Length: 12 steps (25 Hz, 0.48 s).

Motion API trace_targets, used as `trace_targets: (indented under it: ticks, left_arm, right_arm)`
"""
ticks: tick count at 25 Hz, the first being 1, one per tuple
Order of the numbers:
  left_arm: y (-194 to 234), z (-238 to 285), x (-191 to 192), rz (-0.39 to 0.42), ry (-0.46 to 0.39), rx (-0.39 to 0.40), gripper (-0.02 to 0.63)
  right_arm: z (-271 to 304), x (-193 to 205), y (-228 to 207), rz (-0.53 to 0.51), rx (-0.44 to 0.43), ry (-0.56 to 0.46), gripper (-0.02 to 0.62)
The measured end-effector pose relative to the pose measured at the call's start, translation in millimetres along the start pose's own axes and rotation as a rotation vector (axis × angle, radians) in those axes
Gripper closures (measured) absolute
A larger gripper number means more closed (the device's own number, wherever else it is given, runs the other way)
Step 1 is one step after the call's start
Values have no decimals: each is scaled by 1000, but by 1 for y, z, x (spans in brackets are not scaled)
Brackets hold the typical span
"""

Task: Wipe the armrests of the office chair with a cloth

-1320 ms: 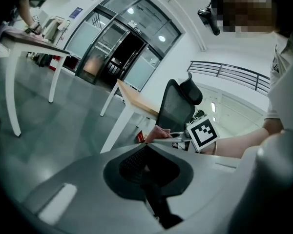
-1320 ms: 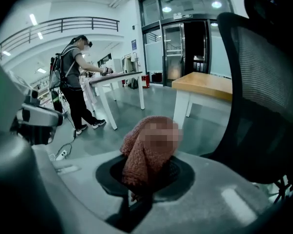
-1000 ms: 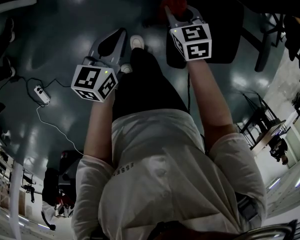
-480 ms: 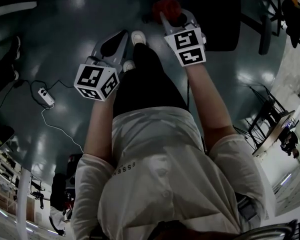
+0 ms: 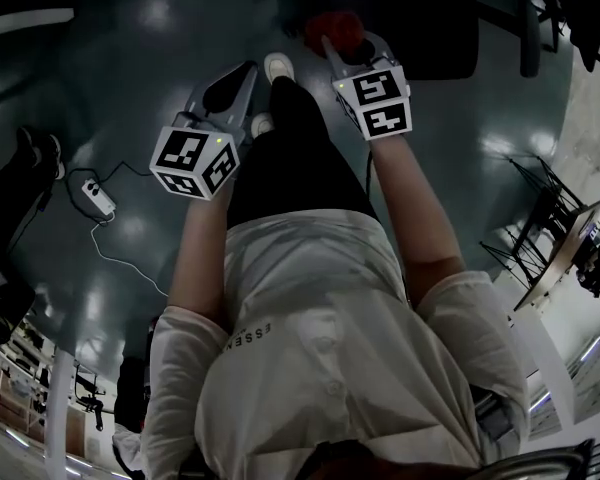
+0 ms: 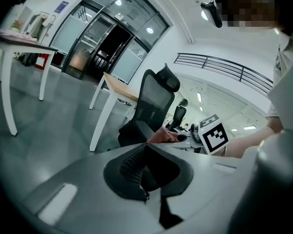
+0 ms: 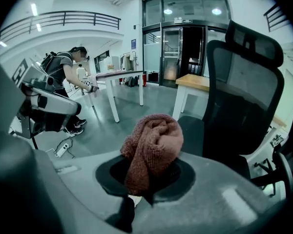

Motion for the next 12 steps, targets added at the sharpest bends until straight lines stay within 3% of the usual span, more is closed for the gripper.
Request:
trace_targets:
  ticks: [7, 12]
  left_arm:
    - [-10, -25, 21, -2, -1, 15, 589]
    - [-29, -31, 30, -3, 7, 35, 589]
  right_arm:
    - [-24, 30, 23, 110, 46, 19, 545]
    - [-44, 46, 29, 126, 58, 63, 545]
Point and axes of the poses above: the fingertips, and each gripper's own axes: z forward along the fingers, y to its left, x out of its underside, the point moved 3 cm from there along -z, backward along the fingers, and after that the axes turned 7 degrees about -z, right-handed, at the moved point
